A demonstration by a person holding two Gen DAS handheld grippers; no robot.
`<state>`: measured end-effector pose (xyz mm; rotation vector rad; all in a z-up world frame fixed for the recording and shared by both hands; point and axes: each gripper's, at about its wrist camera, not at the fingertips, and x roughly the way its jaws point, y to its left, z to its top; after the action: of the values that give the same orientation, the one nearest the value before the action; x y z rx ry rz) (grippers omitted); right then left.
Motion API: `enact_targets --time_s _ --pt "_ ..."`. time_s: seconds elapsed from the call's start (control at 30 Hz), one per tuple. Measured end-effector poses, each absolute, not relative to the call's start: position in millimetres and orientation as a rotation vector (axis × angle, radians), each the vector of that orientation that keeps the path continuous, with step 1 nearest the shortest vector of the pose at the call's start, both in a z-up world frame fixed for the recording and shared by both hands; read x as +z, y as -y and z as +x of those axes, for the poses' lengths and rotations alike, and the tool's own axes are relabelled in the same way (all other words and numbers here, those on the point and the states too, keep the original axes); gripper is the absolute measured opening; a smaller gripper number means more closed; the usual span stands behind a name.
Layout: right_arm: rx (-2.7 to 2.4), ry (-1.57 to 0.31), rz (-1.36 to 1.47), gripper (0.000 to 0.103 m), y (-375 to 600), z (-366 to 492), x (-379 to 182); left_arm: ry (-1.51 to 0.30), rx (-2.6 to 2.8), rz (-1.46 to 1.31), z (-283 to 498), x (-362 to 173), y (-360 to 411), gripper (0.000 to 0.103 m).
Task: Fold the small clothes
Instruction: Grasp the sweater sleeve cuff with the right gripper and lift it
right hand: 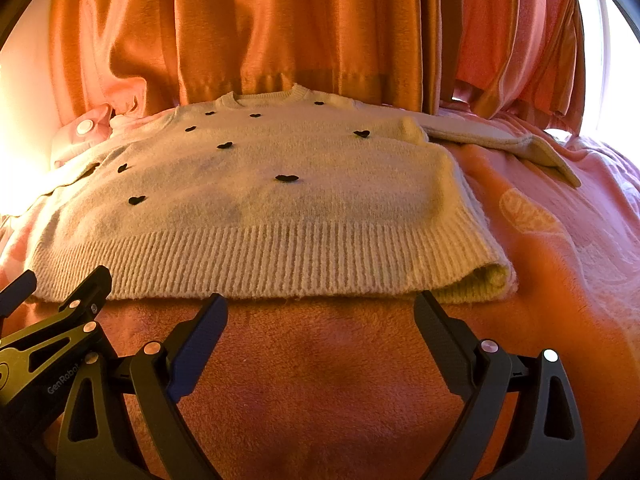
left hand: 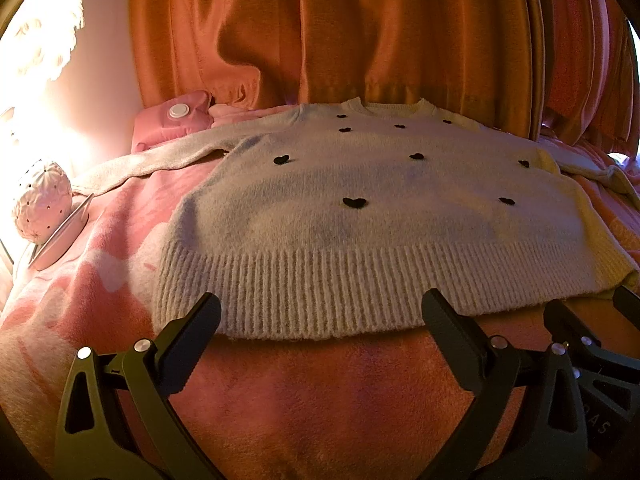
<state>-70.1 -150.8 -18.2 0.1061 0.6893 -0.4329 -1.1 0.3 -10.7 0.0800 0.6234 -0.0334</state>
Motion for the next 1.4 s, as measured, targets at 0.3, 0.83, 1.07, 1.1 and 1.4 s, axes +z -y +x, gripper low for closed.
enact_targets --time_s 0.3,0.83,1.07,1.1,1.4 --pt "-0.434 -0.693 0.109 0.092 151 -71 -19 -0.623 -0.033 0.082 -1 -10 0 0.098" --pt "-0.491 -0.649 0.682 0.092 486 -21 49 -0.549 -0.144 -0.064 63 92 -38 0.098" --pt "-0.646 -0.584 0.972 0.088 629 -14 -14 -0.560 -0.162 -0.117 108 96 -28 0.098" --pt "-0.658 -0.594 0.987 0.078 638 -8 -23 -0.571 -0.160 -0.119 116 93 -26 0.098" --pt "-0.464 -0.387 0.660 0.012 583 76 48 -0.640 -0.164 -0.176 152 71 -23 0.098"
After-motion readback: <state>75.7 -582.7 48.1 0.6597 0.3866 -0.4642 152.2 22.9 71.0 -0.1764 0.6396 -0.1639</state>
